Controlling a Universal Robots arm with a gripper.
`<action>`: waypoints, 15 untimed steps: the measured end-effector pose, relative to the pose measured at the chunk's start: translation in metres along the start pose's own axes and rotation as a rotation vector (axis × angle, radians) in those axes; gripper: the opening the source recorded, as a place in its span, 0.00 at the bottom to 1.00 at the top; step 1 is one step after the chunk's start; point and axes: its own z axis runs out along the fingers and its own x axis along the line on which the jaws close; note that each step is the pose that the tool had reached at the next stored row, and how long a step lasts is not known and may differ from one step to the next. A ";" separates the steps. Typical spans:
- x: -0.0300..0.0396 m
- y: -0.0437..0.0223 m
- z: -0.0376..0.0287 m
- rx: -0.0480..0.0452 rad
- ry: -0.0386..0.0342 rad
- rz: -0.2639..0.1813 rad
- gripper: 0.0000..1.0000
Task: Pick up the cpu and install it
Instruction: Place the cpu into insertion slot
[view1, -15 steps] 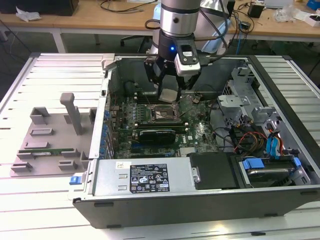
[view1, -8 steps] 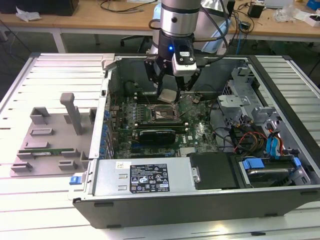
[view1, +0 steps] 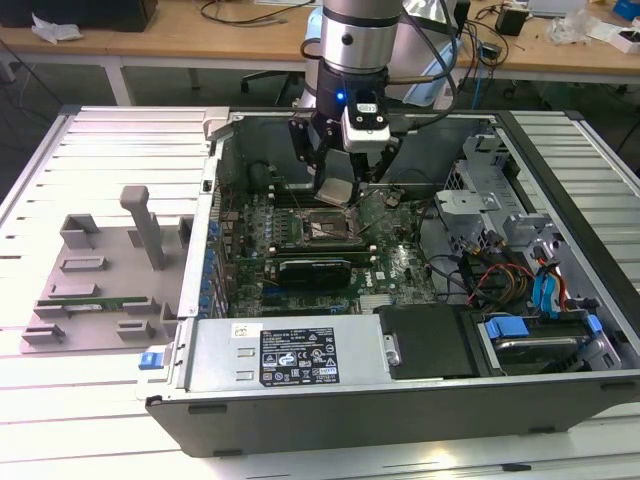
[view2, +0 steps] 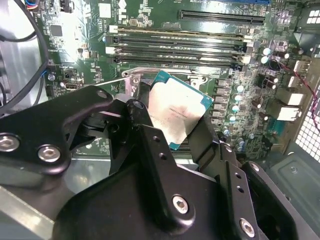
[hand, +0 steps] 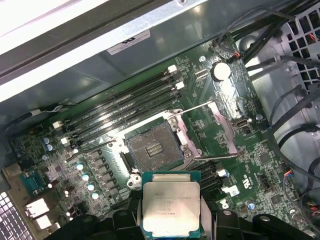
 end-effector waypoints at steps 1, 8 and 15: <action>0.0000 0.0000 0.0000 0.0005 0.0003 0.004 0.55; 0.0000 0.0000 0.0000 0.0026 0.0030 0.044 0.55; 0.0000 0.0000 0.0000 0.0079 0.0057 0.100 0.55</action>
